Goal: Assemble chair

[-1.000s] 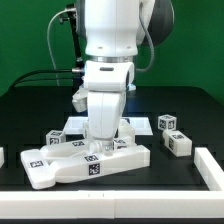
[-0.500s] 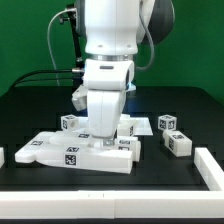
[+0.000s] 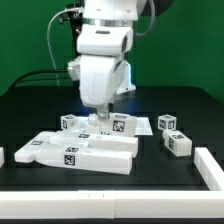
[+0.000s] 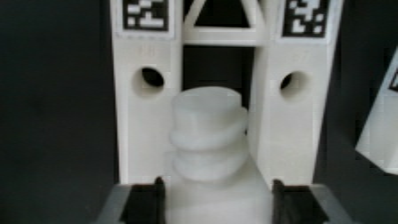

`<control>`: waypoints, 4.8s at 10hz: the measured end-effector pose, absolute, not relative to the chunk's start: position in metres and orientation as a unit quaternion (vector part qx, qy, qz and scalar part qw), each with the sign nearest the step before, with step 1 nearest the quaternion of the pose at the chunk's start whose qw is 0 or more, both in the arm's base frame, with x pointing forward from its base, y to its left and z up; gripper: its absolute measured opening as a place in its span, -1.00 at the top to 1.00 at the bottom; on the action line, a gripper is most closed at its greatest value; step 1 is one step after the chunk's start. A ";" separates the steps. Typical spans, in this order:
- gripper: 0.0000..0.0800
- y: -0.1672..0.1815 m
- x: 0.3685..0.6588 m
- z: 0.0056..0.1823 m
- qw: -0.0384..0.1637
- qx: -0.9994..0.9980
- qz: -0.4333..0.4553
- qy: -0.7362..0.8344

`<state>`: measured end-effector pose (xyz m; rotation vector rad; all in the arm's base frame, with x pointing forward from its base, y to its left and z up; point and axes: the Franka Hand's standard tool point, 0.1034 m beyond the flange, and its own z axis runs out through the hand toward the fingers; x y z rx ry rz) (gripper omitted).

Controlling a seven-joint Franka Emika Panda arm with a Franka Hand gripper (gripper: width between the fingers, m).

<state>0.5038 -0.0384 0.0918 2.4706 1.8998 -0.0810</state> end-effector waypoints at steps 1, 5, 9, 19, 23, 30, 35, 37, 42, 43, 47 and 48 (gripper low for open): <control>0.30 -0.050 0.501 0.096 0.008 0.800 -0.037 0.599; 0.30 -0.051 0.503 0.094 0.010 0.794 -0.034 0.607; 0.30 -0.081 0.476 0.084 0.005 0.884 0.008 0.467; 0.30 0.016 0.452 0.077 -0.018 0.999 0.022 0.021; 0.30 0.024 0.445 0.073 -0.017 0.999 0.033 0.033; 0.30 0.064 0.397 0.036 -0.023 0.999 0.023 -0.013; 0.29 0.062 0.395 0.027 -0.023 0.999 0.022 -0.015; -0.13 0.061 0.394 0.029 -0.023 1.000 0.014 -0.013; -0.62 0.025 0.432 0.076 -0.034 0.997 -0.051 0.047; -0.62 0.013 0.440 0.079 -0.046 0.992 -0.086 0.078; -0.62 0.006 0.449 0.072 -0.072 0.975 -0.130 0.165; -0.62 0.005 0.449 0.071 -0.075 0.972 -0.128 0.183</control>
Offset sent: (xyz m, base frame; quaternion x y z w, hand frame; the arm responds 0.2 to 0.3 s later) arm 0.0000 0.0000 0.0000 0.0000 0.0000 0.0000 1.0000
